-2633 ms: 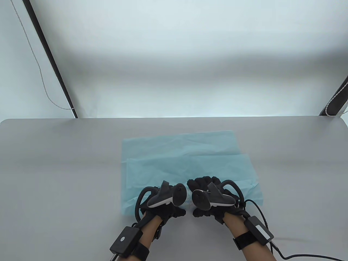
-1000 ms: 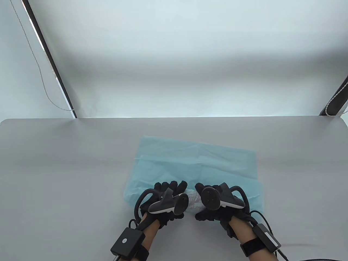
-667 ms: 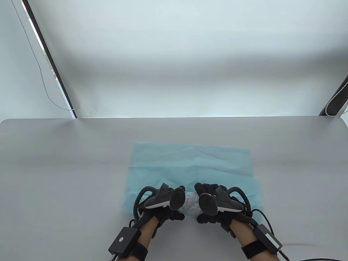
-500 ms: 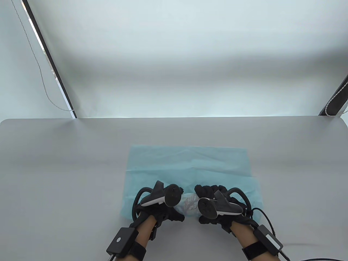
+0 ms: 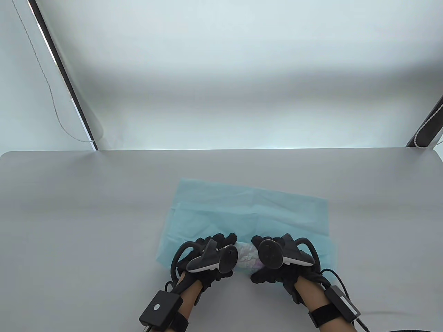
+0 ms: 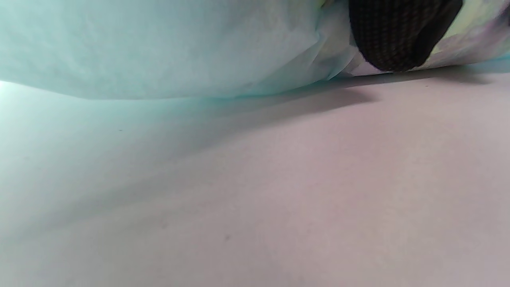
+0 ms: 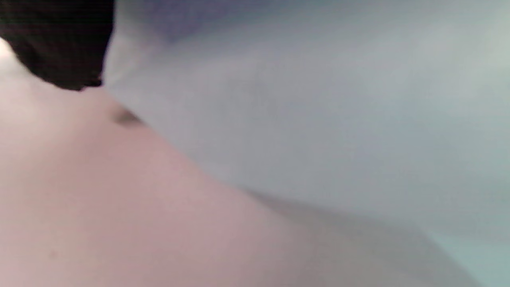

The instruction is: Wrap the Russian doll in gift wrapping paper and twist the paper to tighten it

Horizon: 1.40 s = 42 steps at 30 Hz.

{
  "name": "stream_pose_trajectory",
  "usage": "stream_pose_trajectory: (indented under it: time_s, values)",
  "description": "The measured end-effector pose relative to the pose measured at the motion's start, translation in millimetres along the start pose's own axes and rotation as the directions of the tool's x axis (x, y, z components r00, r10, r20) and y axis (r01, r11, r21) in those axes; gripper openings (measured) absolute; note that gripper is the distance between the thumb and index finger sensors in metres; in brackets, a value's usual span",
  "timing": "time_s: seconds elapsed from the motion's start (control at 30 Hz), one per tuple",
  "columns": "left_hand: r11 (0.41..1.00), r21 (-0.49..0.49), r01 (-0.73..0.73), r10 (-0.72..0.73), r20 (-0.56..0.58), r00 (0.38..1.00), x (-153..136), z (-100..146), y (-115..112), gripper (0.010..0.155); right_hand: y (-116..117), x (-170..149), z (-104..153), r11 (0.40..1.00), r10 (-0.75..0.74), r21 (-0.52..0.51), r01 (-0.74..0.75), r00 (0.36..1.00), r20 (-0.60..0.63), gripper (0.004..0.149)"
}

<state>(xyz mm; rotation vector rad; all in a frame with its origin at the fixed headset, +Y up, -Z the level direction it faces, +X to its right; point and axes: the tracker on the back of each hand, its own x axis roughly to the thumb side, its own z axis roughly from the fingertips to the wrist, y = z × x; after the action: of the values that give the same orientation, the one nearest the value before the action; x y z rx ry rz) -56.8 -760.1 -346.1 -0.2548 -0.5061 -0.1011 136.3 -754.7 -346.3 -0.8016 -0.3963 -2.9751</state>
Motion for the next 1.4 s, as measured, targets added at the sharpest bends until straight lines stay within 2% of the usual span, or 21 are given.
stream_pose_trajectory:
  time_s: [0.1,0.2,0.3,0.37,0.5,0.57,0.77,0.9,1.1,1.23,1.4]
  values:
    - [1.000,-0.028,-0.014,0.015,0.011,1.000,-2,-1,-1,0.106,0,8,4,0.989,0.117,-0.098,-0.112,0.992,0.044,0.126]
    - [0.996,-0.058,-0.068,0.069,0.028,0.997,-6,-1,1,0.105,-1,12,5,0.982,0.179,-0.069,-0.176,0.983,0.035,0.126]
    - [0.978,-0.118,-0.170,0.174,0.023,0.984,-11,-2,0,0.104,-2,13,6,0.971,0.221,-0.104,-0.217,0.975,0.026,0.122]
    - [0.973,-0.130,-0.190,0.194,0.018,0.981,-14,-2,-1,0.104,-1,13,7,0.967,0.214,-0.152,-0.206,0.976,0.034,0.118]
    - [0.973,-0.135,-0.188,0.188,-0.012,0.982,-12,1,-2,0.103,-1,12,7,0.970,0.193,-0.157,-0.184,0.980,0.039,0.114]
    - [0.979,-0.156,-0.130,0.125,-0.046,0.991,-9,3,1,0.103,-3,11,7,0.975,0.166,-0.158,-0.158,0.985,0.038,0.113]
    - [0.991,-0.123,-0.054,0.056,0.008,0.998,0,2,-1,0.111,-6,3,6,0.991,0.051,-0.124,-0.049,0.999,0.013,0.112]
    - [1.000,0.017,0.001,-0.001,0.009,1.000,0,3,1,0.107,-7,0,7,0.988,0.030,-0.150,-0.028,1.000,0.009,0.110]
    - [0.997,-0.015,-0.077,0.077,0.040,0.996,-8,4,4,0.107,-6,3,10,0.994,0.083,-0.070,-0.081,0.996,0.018,0.114]
    - [0.985,-0.049,-0.168,0.170,0.039,0.985,-13,2,5,0.115,-8,5,9,0.985,0.163,-0.065,-0.162,0.987,-0.002,0.113]
    - [0.981,-0.051,-0.187,0.190,0.047,0.981,-14,3,3,0.109,-7,3,10,0.985,0.143,-0.098,-0.141,0.990,0.010,0.111]
